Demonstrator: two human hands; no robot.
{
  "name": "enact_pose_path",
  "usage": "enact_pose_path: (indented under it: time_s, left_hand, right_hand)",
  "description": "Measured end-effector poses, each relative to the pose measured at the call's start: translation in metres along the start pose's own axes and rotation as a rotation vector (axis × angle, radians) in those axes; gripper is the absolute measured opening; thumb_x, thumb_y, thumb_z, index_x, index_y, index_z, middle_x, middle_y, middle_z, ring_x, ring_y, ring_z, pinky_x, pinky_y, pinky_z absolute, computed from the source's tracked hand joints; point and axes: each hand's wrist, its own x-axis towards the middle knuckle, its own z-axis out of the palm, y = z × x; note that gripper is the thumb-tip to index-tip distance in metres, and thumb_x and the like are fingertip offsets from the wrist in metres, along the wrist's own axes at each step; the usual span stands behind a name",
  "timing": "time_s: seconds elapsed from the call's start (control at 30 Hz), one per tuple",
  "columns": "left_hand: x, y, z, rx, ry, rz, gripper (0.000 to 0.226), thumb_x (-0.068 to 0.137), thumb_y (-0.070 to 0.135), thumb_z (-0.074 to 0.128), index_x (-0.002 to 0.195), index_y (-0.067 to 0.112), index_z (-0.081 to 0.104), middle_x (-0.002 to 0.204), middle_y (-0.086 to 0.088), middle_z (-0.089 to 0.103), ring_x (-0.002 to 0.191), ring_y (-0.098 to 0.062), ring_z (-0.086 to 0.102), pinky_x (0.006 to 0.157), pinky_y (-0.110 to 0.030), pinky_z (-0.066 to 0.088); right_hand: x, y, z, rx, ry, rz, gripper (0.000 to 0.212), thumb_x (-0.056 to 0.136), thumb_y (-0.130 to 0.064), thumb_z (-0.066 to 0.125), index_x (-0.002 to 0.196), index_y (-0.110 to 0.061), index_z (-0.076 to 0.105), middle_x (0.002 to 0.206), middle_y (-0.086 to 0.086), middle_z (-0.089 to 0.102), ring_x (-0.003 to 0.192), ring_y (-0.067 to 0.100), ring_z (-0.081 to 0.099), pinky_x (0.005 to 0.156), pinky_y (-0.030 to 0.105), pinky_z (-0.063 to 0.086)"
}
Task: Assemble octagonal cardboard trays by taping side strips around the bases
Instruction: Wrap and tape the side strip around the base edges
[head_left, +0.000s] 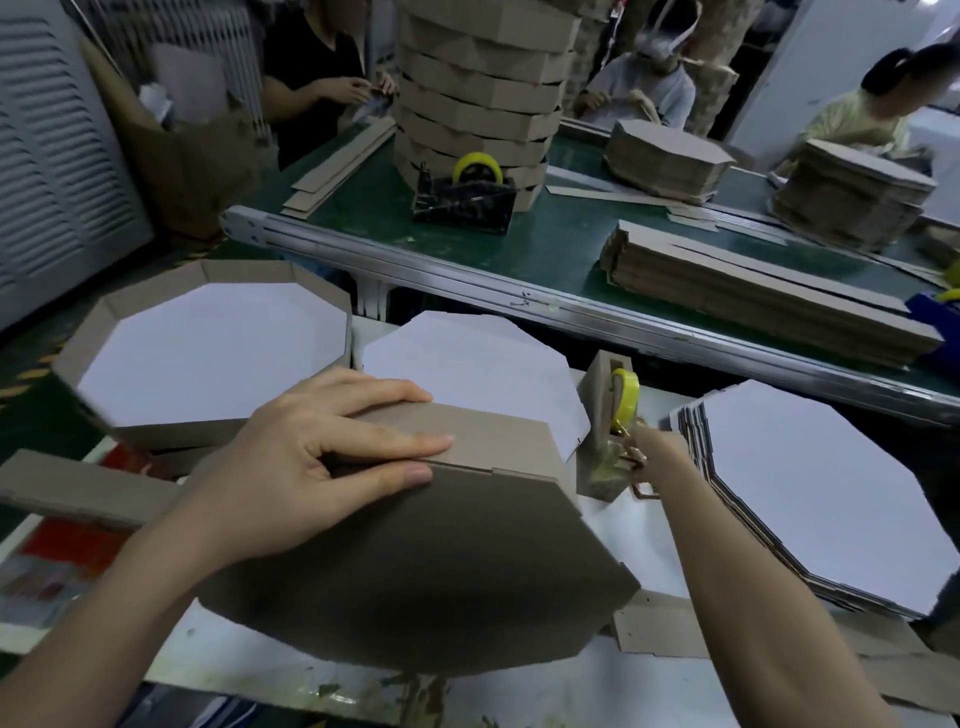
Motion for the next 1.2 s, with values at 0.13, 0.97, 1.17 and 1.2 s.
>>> enact_pose_path:
  time_s: [0.13,0.97,1.17,1.2]
  left_hand:
    - [0.001,0.0,0.0,0.005,0.011,0.0,0.031,0.083,0.062,0.055,0.114,0.062,0.059,0.128,0.027,0.057,0.12,-0.007,0.052,0.093,-0.038,0.049]
    - [-0.003,-0.001,0.002,0.03,0.028,0.01,0.032,0.088,0.055,0.053,0.119,0.06,0.057,0.131,0.025,0.055,0.12,-0.01,0.051,0.094,-0.042,0.048]
    - [-0.007,0.003,-0.002,0.103,-0.01,0.022,0.029,0.091,0.061,0.042,0.118,0.068,0.051,0.132,0.031,0.05,0.12,-0.004,0.047,0.093,-0.038,0.047]
    - [-0.008,0.005,-0.002,0.109,-0.018,0.02,0.029,0.091,0.061,0.041,0.117,0.068,0.051,0.132,0.031,0.049,0.119,-0.004,0.046,0.094,-0.037,0.046]
  right_hand:
    - [-0.009,0.013,-0.005,0.337,0.062,0.013,0.008,0.091,-0.013,0.058,0.085,-0.007,0.057,0.072,0.006,0.059,0.056,0.018,0.058,0.043,0.023,0.045]
    - [-0.062,0.066,0.0,-0.023,-0.266,-0.311,0.016,0.09,-0.008,0.066,0.082,0.004,0.072,0.074,0.013,0.069,0.073,0.024,0.059,0.077,0.043,0.055]
    - [-0.159,-0.026,-0.002,-0.063,-0.41,-0.567,0.017,0.096,-0.013,0.062,0.111,-0.015,0.071,0.072,-0.001,0.072,0.056,0.011,0.05,0.052,0.021,0.046]
    - [-0.178,-0.037,-0.006,-0.072,-0.44,-0.598,0.025,0.096,-0.014,0.063,0.12,-0.021,0.068,0.074,0.0,0.072,0.055,0.01,0.047,0.049,0.02,0.044]
